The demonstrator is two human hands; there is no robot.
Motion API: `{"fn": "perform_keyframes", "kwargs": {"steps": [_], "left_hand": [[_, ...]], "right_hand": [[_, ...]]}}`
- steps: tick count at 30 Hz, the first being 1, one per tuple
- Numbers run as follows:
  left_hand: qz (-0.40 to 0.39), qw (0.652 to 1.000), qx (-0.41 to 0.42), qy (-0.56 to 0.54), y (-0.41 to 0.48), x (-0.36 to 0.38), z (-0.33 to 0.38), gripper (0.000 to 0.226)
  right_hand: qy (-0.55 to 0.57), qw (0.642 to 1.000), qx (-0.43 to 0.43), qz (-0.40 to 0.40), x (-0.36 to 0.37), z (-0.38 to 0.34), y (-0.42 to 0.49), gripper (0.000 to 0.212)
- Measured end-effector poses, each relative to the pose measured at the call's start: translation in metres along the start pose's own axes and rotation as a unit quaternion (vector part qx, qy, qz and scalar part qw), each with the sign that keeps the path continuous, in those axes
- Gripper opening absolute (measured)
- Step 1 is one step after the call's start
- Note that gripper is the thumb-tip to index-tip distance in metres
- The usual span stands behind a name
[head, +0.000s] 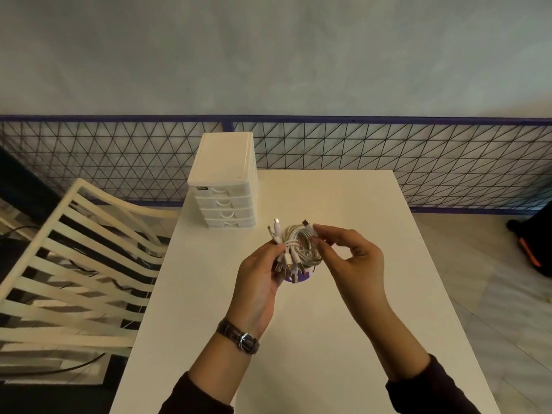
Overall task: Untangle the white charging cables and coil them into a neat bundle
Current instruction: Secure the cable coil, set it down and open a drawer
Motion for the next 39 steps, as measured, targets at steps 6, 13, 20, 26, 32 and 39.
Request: {"fn": "perform_keyframes", "kwargs": {"steps": [6, 13, 20, 26, 32, 39], "left_hand": [[0.014, 1.000, -0.007, -0.015, -0.002, 0.002, 0.004, 0.025], [0.012, 0.999, -0.020, -0.028, -0.004, 0.008, 0.005, 0.026], [0.056, 0.998, 0.005, 0.010, -0.008, 0.011, 0.006, 0.023], [0.060, 0.998, -0.002, 0.008, -0.008, 0.013, 0.007, 0.024], [0.024, 0.999, -0.014, -0.030, -0.008, 0.014, 0.010, 0.027], [-0.041, 0.997, -0.009, -0.068, -0.007, 0.008, 0.014, 0.031]], "right_hand": [[-0.057, 0.991, -0.116, -0.037, 0.002, -0.009, -0.003, 0.025], [-0.146, 0.958, -0.245, -0.020, 0.004, -0.008, -0.010, 0.018], [-0.175, 0.933, -0.310, -0.055, 0.005, -0.013, -0.013, 0.017], [-0.185, 0.932, -0.307, -0.054, 0.010, -0.014, -0.015, 0.018], [-0.188, 0.927, -0.315, -0.073, 0.008, -0.015, -0.015, 0.017], [-0.194, 0.927, -0.306, -0.095, 0.002, -0.019, -0.010, 0.020]]}}
Point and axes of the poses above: each hand's wrist, its own y-axis towards the middle knuckle, its own x-axis out of the palm, z = x × y, the point moved 4 cm from there along y, towards the middle knuckle, and after that the axes turned 9 degrees about -x, right-handed, at the moved point
